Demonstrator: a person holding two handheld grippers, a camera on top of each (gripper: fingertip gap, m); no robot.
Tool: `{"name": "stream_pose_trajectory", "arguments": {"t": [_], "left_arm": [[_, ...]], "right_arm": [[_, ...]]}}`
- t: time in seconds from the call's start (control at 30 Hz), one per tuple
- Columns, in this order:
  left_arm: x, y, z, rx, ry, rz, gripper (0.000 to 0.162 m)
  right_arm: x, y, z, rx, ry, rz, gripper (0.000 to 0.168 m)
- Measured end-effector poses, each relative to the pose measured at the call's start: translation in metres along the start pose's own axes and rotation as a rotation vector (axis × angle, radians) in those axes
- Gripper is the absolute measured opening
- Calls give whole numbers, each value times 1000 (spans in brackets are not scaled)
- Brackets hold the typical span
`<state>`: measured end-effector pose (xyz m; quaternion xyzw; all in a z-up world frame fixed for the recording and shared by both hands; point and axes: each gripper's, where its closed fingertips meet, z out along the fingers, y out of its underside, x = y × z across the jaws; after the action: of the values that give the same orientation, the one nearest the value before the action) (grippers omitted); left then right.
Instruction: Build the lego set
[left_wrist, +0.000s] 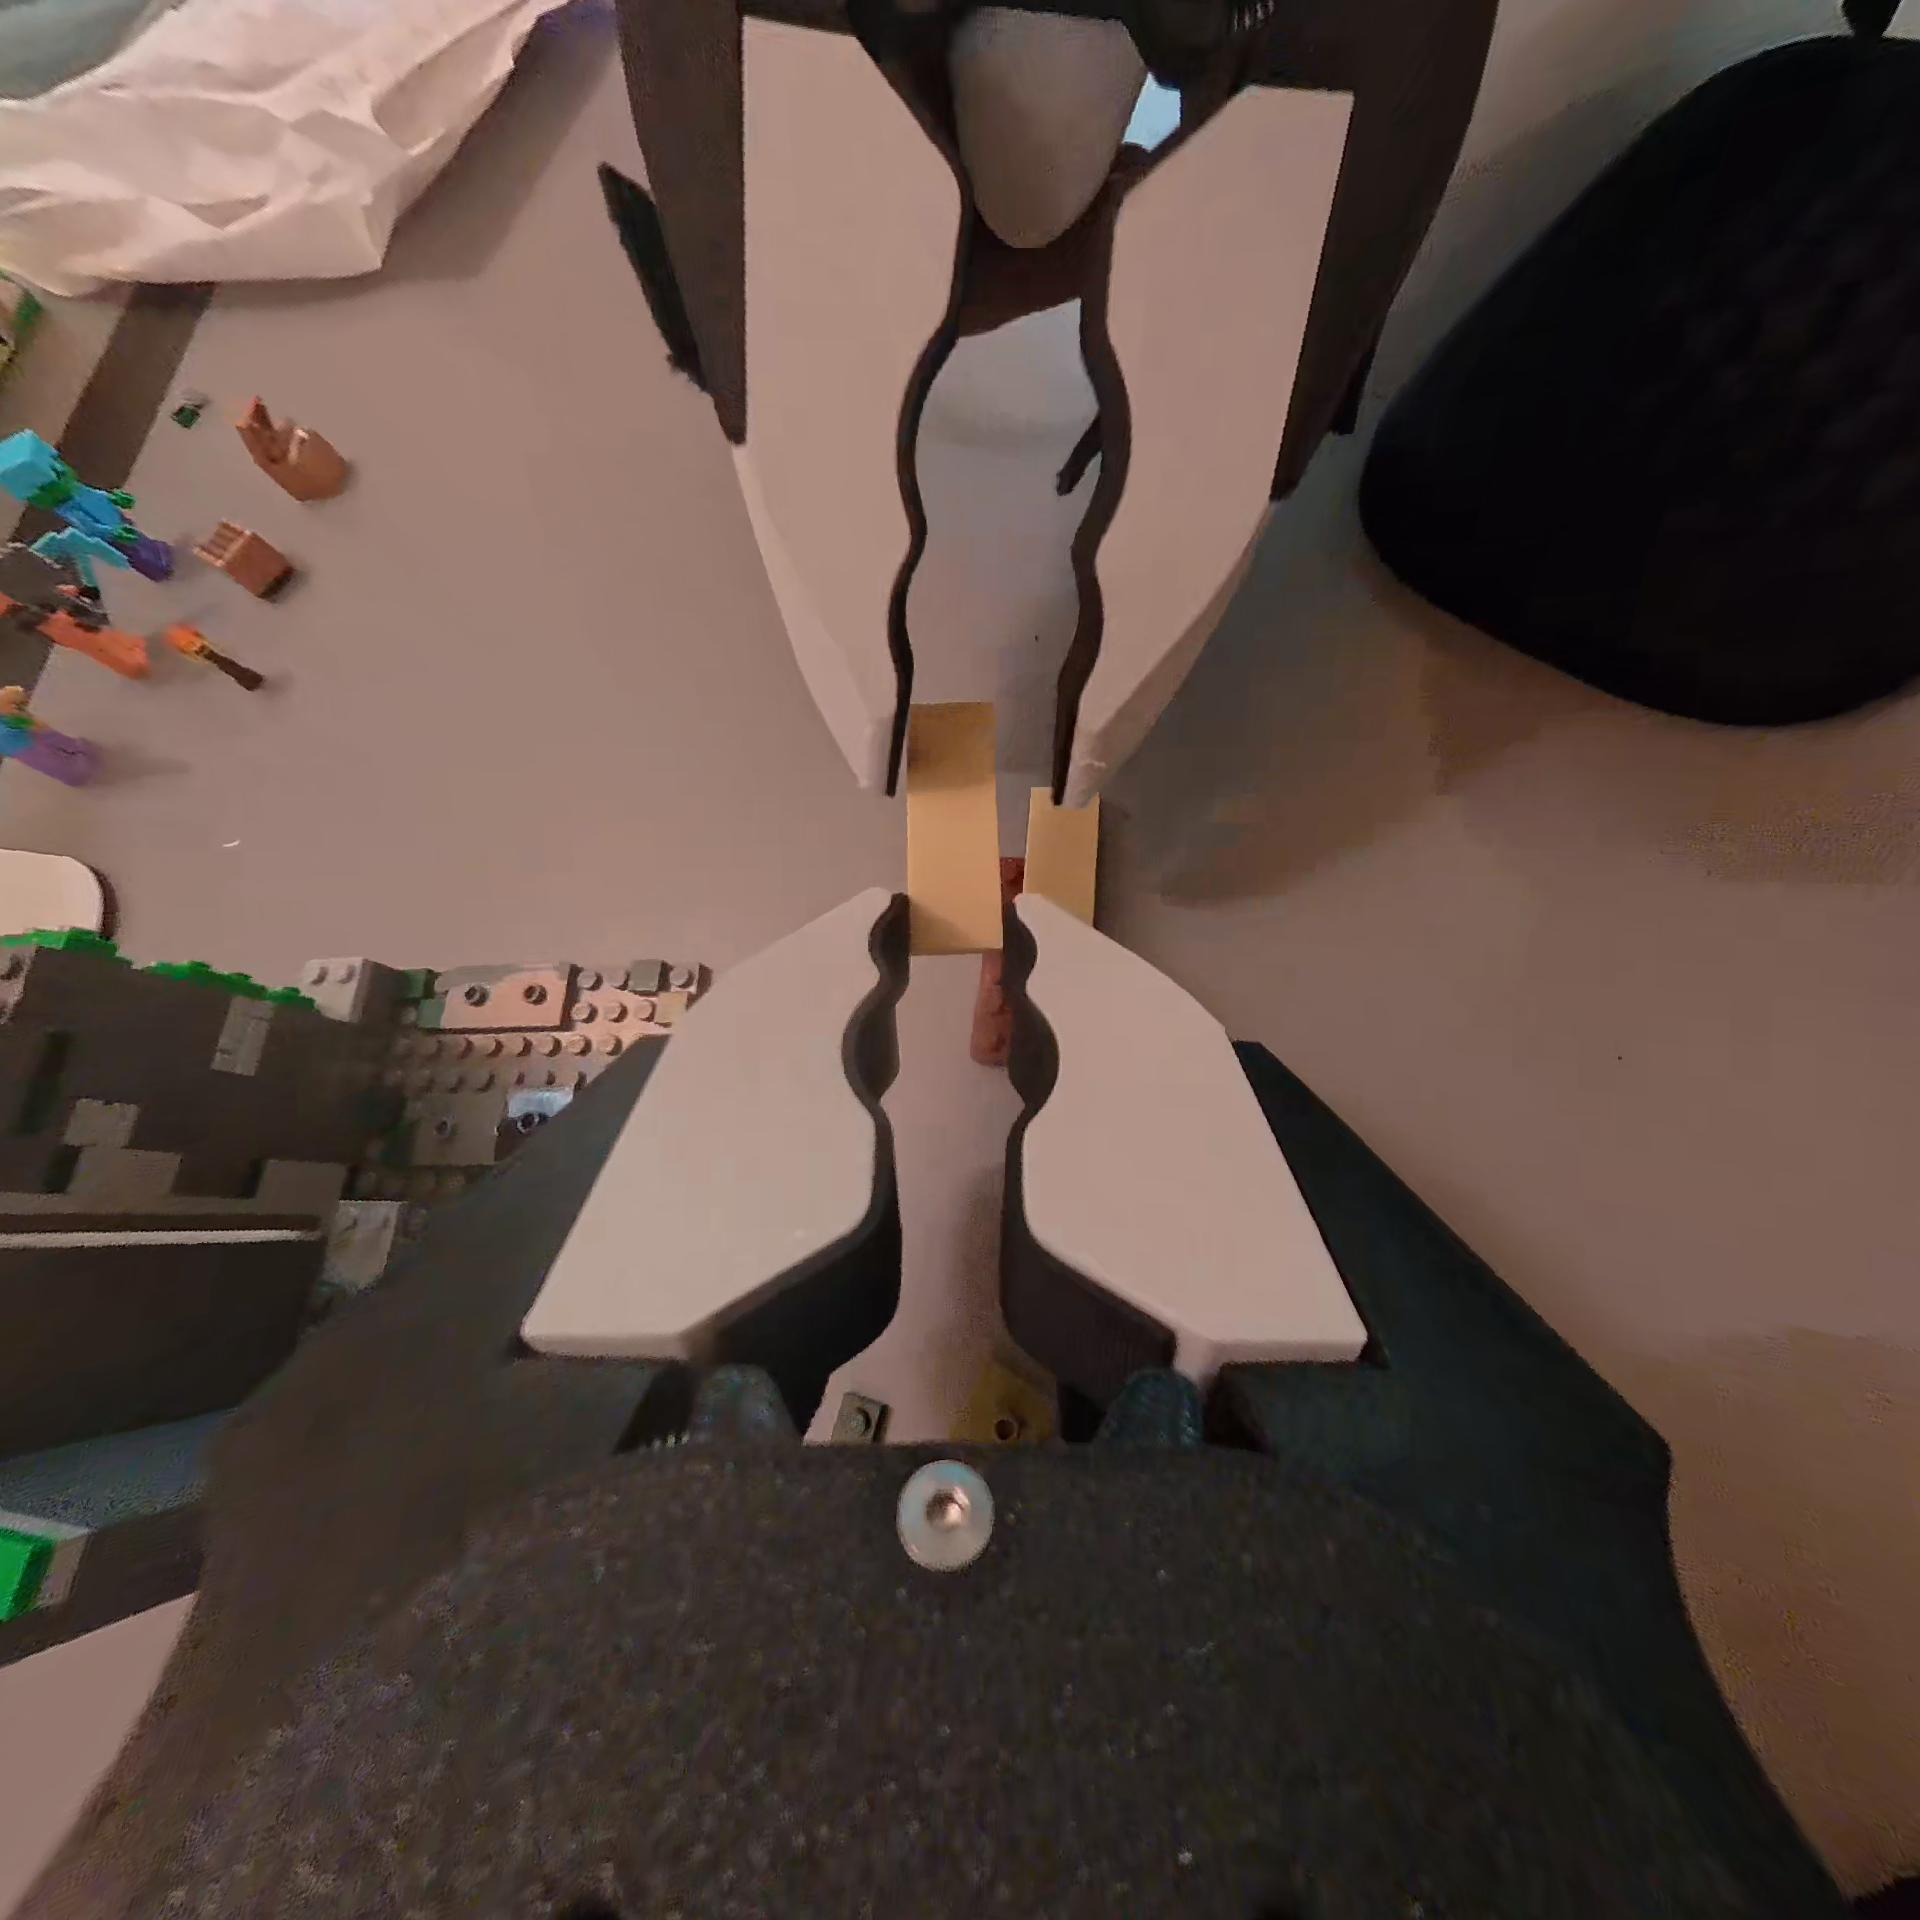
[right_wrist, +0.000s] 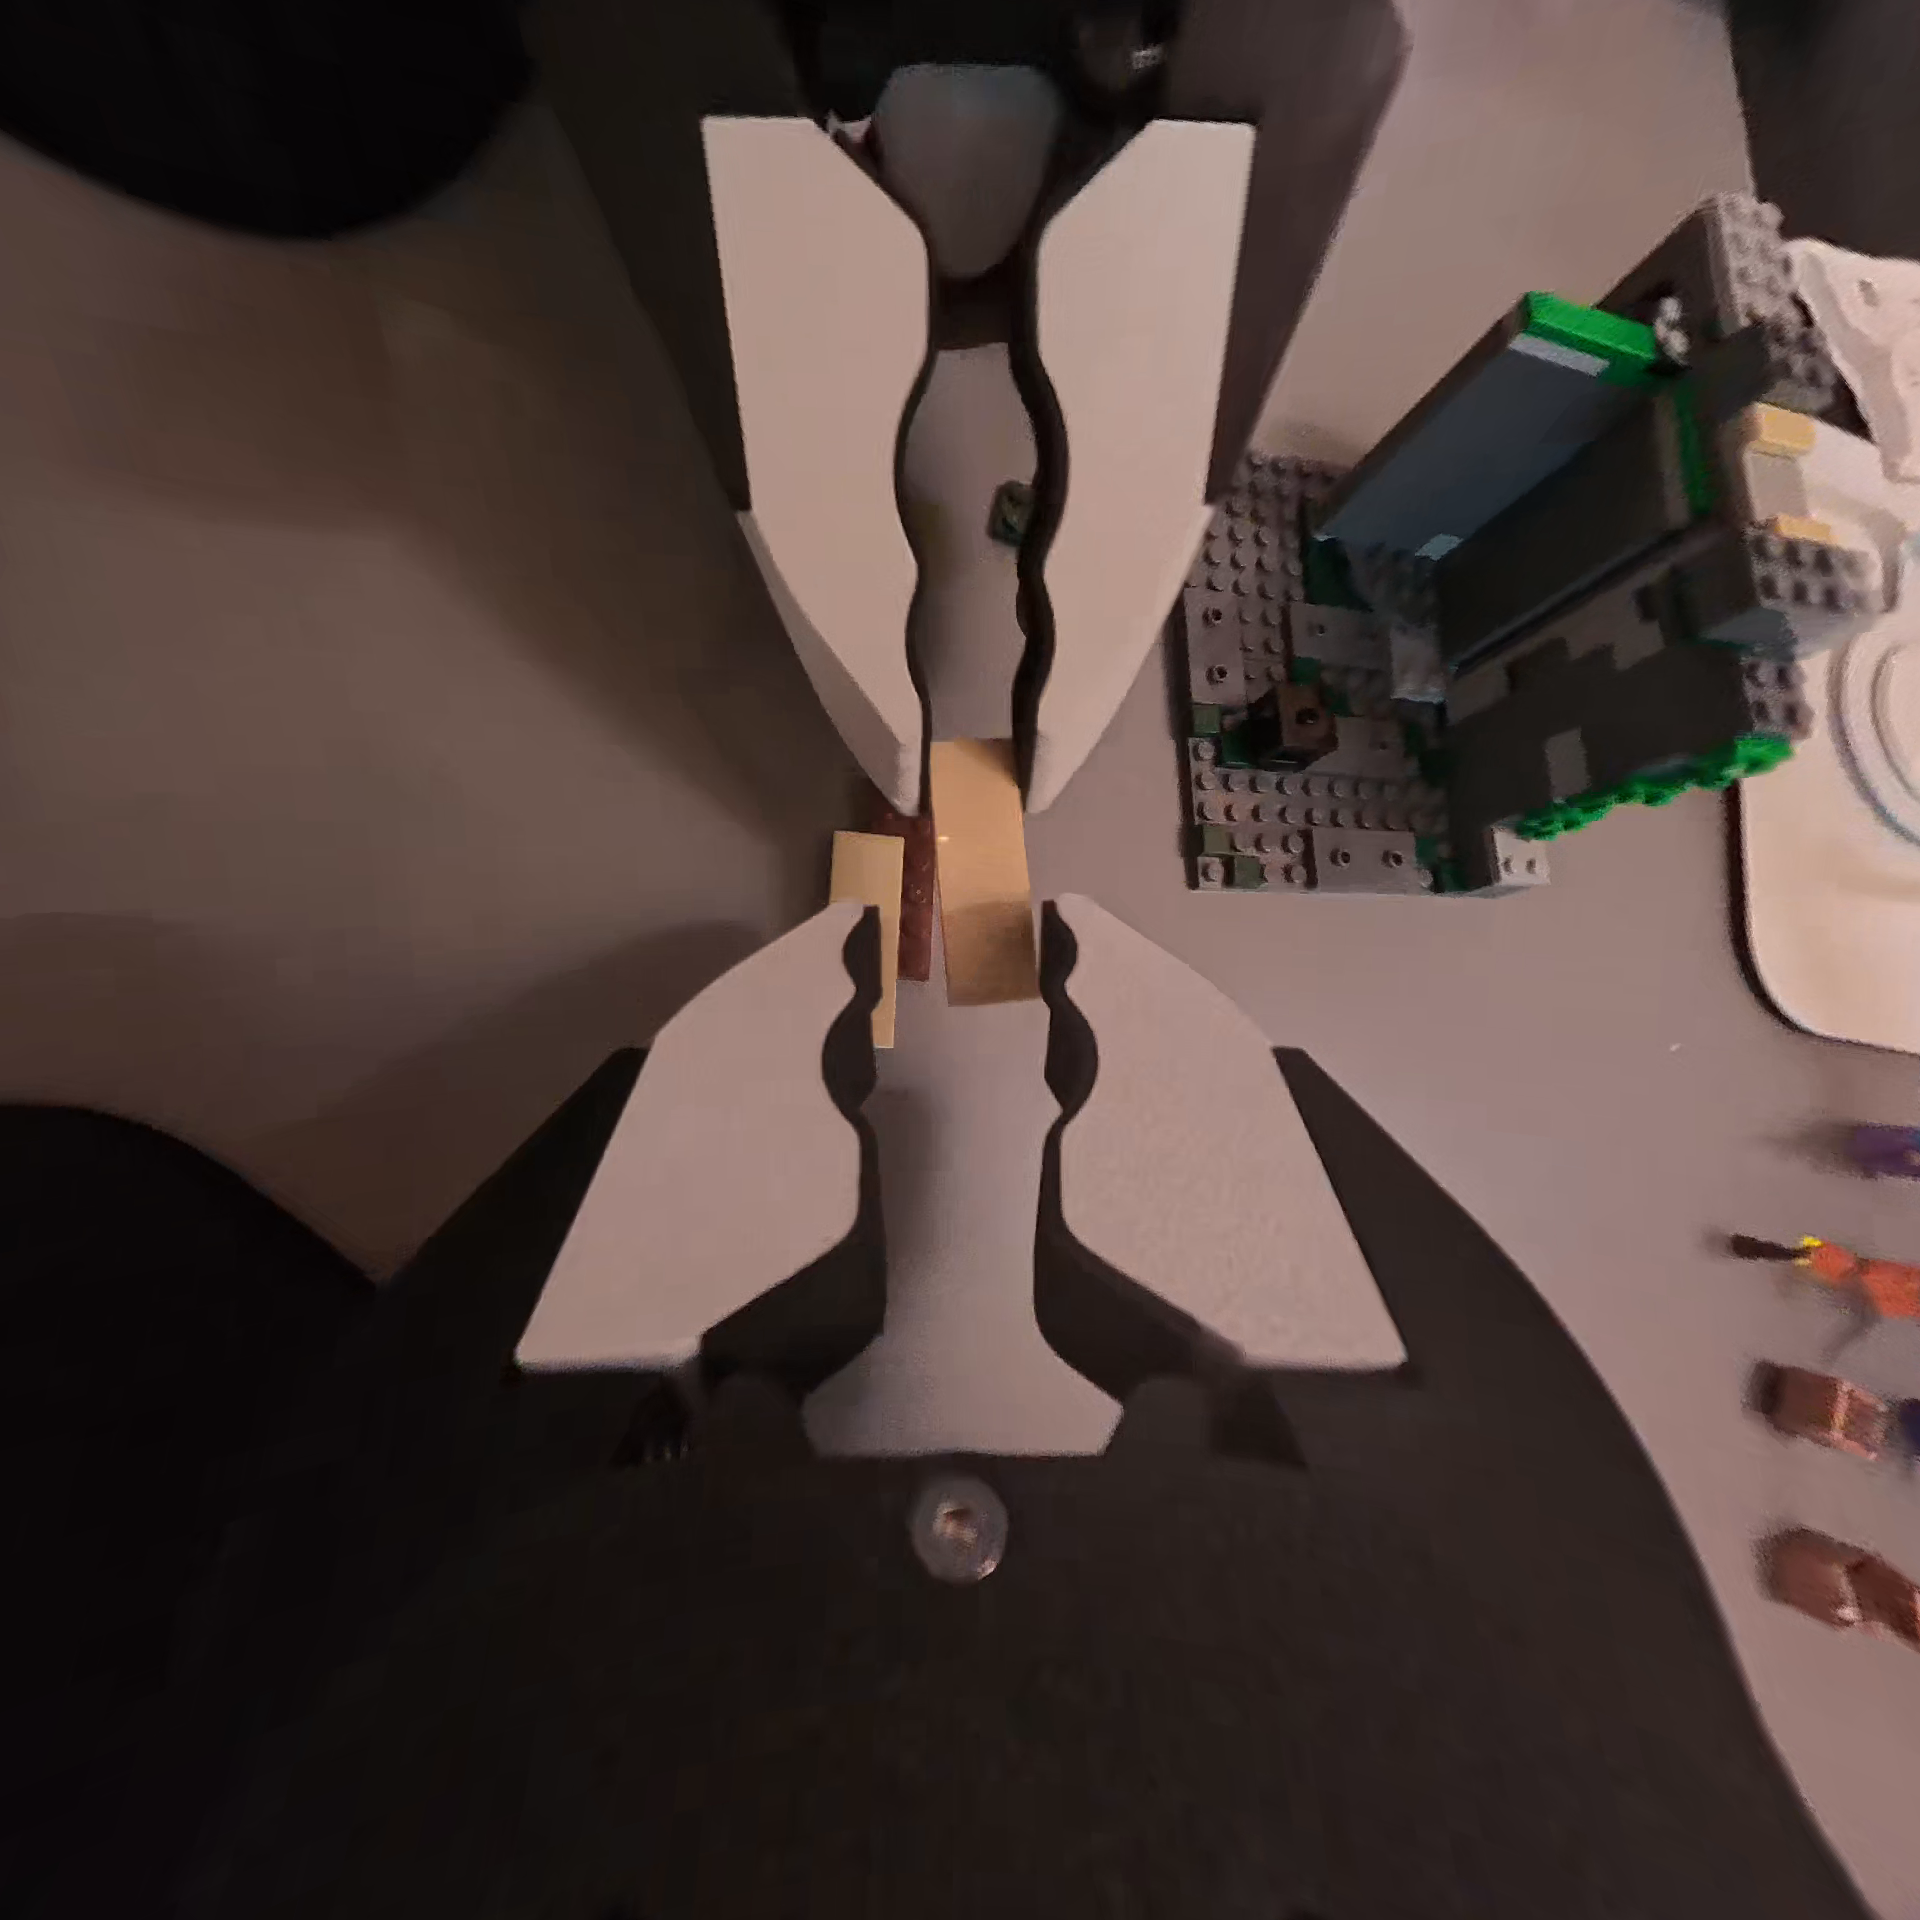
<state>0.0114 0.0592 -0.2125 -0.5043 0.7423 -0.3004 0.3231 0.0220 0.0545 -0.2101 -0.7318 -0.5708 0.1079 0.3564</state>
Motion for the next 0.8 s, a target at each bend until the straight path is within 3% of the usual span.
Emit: {"name": "stream_pose_trajectory", "arguments": {"t": [0.07, 0.23, 0.4, 0.8], "left_arm": [[1, 1, 3, -8, 17, -4, 16], [0, 5, 3, -3, 16, -29, 16], [5, 29, 4, -106, 57, -58, 28], [13, 36, 12, -172, 109, -49, 16]], "right_arm": [[3, 2, 5, -25, 15, -31, 17], [3, 6, 8, -27, -11, 21, 16], [1, 22, 11, -80, -48, 98, 16], [-4, 28, 19, -147, -103, 144, 16]]}}
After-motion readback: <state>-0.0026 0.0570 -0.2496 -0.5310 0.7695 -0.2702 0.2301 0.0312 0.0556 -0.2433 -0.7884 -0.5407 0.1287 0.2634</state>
